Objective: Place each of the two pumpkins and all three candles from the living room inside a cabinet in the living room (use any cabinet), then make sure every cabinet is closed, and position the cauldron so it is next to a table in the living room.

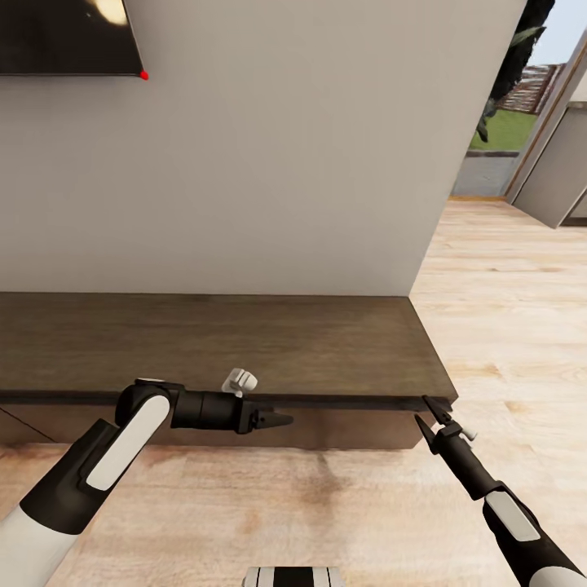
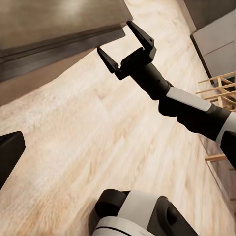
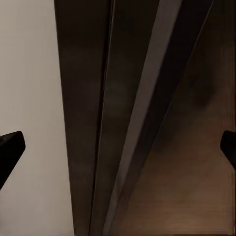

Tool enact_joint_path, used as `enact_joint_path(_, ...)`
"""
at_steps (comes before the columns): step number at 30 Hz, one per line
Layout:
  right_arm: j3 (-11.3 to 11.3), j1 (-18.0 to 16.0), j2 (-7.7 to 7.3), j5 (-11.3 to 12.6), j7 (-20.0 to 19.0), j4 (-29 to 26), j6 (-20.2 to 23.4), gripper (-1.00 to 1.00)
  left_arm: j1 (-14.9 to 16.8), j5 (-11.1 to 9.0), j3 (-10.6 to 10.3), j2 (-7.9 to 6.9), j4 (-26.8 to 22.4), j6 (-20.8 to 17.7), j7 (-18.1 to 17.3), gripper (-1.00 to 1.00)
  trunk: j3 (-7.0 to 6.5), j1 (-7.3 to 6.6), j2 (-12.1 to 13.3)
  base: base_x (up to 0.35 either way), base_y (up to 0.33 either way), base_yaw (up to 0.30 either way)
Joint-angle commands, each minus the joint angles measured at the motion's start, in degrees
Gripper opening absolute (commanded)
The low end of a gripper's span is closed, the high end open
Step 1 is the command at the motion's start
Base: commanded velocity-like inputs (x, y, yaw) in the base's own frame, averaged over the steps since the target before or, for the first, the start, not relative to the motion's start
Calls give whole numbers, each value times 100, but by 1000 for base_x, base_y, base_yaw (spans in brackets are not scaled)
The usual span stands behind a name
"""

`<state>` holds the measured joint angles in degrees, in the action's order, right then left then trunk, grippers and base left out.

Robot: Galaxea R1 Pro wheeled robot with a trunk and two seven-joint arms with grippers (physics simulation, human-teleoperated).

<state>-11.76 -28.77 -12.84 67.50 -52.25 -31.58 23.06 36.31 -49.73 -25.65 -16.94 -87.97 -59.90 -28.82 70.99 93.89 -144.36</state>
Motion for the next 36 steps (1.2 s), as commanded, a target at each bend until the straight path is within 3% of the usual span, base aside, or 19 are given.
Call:
enact_joint_path(1, 0, -2, 0, 44, -5, 2, 49, 100, 4, 25, -6, -3, 0, -10, -36, 100, 5, -1, -2, 0, 0, 0)
enact_joint_path(12, 38, -6, -2, 44, 27, 3, 49, 100, 4, 25, -3, -3, 0, -10, -36, 100, 5, -1, -2, 0, 0, 0)
enact_joint_path(18, 41, -6, -1, 44, 30, 3, 49, 100, 2, 25, -3, 6, 0, -10, -36, 100, 138, 14, -10, 0, 0, 0)
enact_joint_path(36, 58, -3, 1, 43, 29, 3, 49, 100, 6, 25, -4, -3, 0, -10, -36, 100, 138, 14, -10, 0, 0, 0)
